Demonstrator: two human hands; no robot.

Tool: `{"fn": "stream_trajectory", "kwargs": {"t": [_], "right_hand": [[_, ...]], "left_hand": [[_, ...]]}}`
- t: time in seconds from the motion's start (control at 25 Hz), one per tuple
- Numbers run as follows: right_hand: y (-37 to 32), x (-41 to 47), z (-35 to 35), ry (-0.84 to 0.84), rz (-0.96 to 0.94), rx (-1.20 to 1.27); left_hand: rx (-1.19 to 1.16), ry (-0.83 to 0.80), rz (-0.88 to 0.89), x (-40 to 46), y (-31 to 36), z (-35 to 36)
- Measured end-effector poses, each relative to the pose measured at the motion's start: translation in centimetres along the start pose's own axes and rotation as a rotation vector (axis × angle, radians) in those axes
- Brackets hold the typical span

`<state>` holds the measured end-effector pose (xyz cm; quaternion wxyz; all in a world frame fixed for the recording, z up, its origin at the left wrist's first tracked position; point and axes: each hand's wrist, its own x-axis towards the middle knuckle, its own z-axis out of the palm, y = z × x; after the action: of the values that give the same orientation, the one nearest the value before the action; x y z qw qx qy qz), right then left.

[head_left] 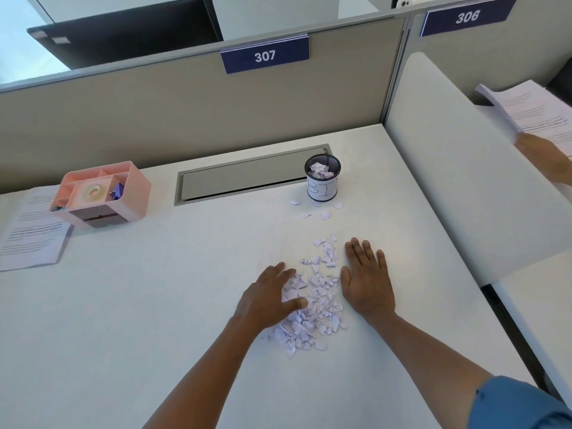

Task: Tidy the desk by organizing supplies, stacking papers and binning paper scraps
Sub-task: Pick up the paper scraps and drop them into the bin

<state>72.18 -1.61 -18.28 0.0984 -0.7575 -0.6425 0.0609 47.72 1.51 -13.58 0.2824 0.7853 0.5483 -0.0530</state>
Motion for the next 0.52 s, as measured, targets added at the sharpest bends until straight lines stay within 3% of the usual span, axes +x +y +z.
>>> {"fn": "stream_trajectory", "kwargs": {"t": [0.28, 0.52], "right_hand": [[-0.2, -0.1, 0.2, 0.008, 0.000, 0.001], [-0.2, -0.1, 0.2, 0.007, 0.002, -0.001]], "left_hand": [[0.108, 0.061, 0.053, -3.1, 1.8, 2.5], [0.128, 0.253, 0.047, -2.3, 2.6, 2.8]]}}
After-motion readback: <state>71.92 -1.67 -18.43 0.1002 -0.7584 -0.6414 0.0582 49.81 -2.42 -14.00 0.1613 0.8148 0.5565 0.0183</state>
